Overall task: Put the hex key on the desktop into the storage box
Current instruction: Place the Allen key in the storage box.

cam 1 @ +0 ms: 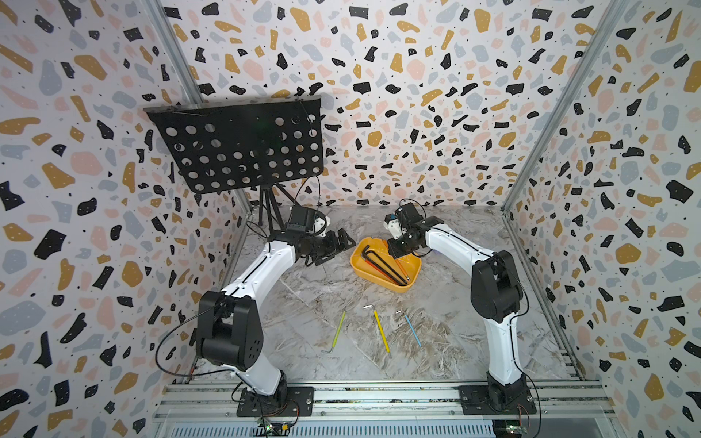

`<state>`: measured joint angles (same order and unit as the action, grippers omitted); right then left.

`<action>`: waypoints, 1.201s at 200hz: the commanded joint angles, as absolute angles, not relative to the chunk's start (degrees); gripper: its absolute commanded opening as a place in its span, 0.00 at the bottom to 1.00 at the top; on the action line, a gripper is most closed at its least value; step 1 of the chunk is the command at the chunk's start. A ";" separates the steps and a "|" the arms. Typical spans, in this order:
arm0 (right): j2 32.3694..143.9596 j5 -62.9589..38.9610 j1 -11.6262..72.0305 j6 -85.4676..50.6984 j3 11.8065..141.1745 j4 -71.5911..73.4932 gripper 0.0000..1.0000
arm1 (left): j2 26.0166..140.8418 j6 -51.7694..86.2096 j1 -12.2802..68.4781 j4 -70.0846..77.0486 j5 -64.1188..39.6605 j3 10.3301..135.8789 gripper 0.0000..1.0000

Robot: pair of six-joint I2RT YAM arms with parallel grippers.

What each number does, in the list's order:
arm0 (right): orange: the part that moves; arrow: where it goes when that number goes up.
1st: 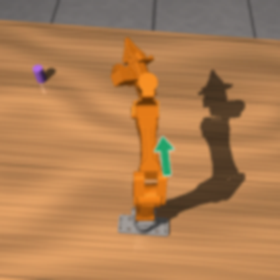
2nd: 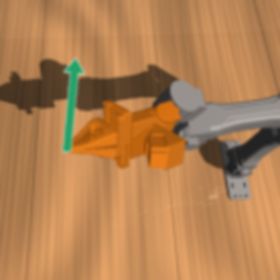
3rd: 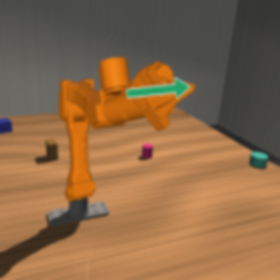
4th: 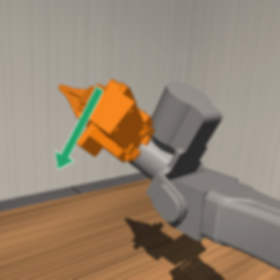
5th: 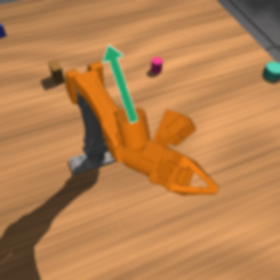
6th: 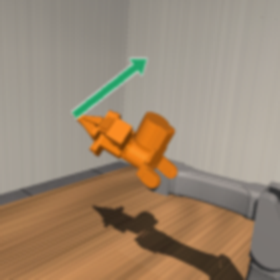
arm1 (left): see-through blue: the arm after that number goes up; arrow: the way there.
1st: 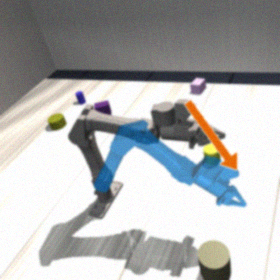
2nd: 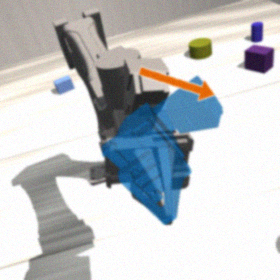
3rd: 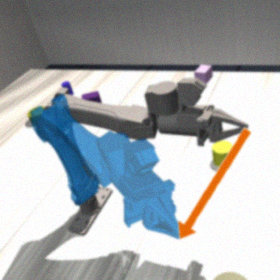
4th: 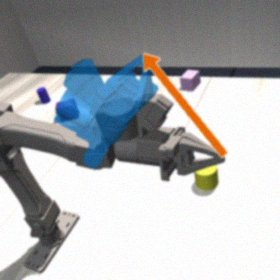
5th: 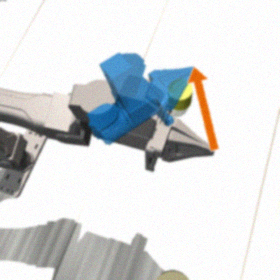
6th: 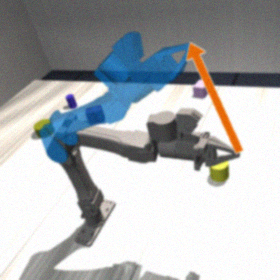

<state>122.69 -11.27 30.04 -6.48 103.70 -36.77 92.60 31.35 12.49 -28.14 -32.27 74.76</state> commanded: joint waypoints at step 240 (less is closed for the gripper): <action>113.90 -8.28 31.90 -3.86 101.82 -39.35 0.33 | 92.46 31.03 12.04 -26.94 -31.41 73.80 1.00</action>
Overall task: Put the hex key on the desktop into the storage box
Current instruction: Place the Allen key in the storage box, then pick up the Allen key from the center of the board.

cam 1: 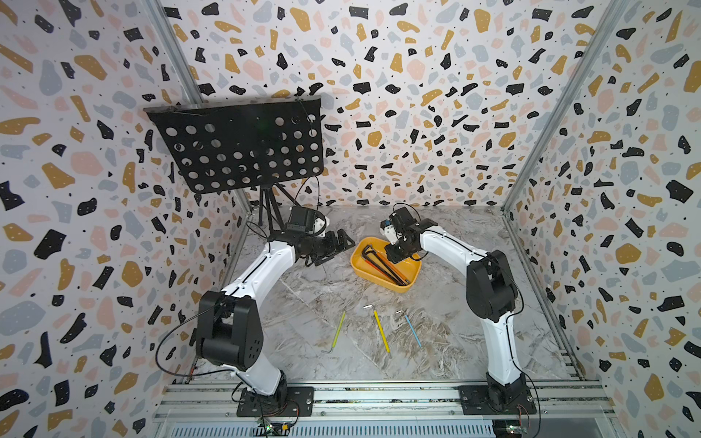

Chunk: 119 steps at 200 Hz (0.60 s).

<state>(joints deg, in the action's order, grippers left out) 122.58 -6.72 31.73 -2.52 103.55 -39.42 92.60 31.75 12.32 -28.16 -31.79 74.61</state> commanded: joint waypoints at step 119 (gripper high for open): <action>73.38 -16.45 31.91 -12.59 66.33 -31.11 0.32 | 81.05 30.67 13.11 -27.05 -37.09 66.50 1.00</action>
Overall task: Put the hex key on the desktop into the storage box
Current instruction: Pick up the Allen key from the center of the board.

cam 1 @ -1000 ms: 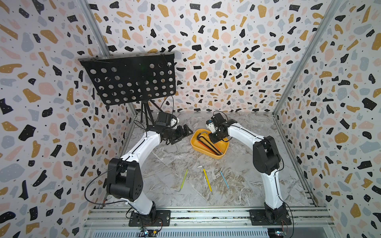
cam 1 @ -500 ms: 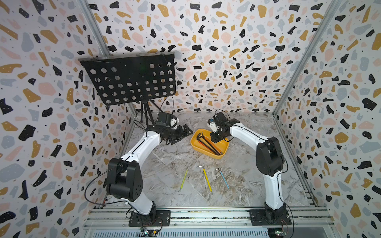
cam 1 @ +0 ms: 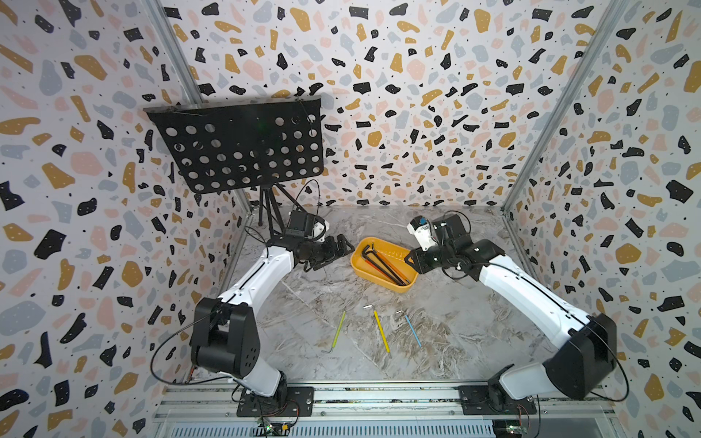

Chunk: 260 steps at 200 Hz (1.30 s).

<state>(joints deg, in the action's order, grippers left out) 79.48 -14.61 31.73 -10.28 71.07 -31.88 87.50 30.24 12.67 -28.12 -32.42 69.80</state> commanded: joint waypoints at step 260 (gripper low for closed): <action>66.15 -9.98 36.87 -30.01 38.93 -30.10 0.37 | 60.73 23.07 13.62 -45.07 -22.80 50.04 1.00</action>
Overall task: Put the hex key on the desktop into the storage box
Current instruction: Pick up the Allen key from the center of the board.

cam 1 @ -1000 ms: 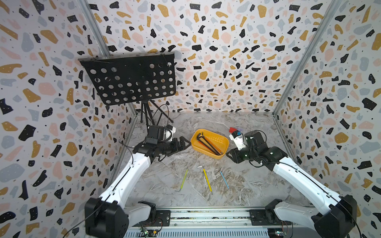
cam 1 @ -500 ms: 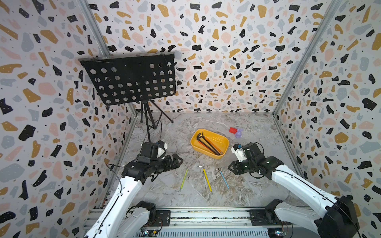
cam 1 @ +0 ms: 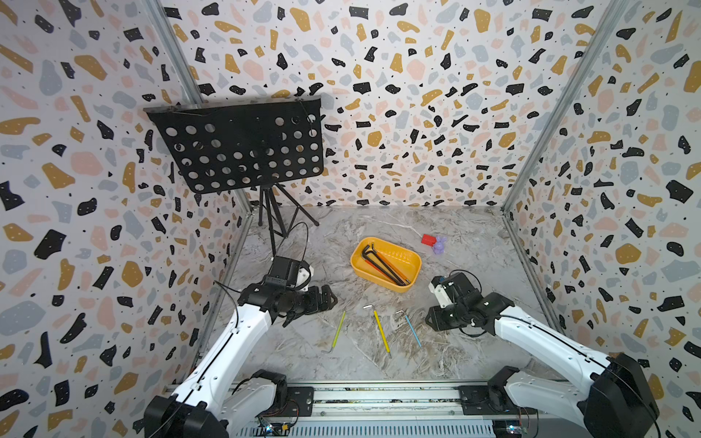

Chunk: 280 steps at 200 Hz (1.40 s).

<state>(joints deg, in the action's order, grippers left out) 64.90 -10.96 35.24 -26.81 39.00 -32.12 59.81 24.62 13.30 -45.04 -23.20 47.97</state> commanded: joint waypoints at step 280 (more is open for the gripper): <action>85.88 2.67 50.23 -36.29 44.52 -25.16 0.34 | 62.33 22.85 13.89 -44.41 -23.21 50.31 1.00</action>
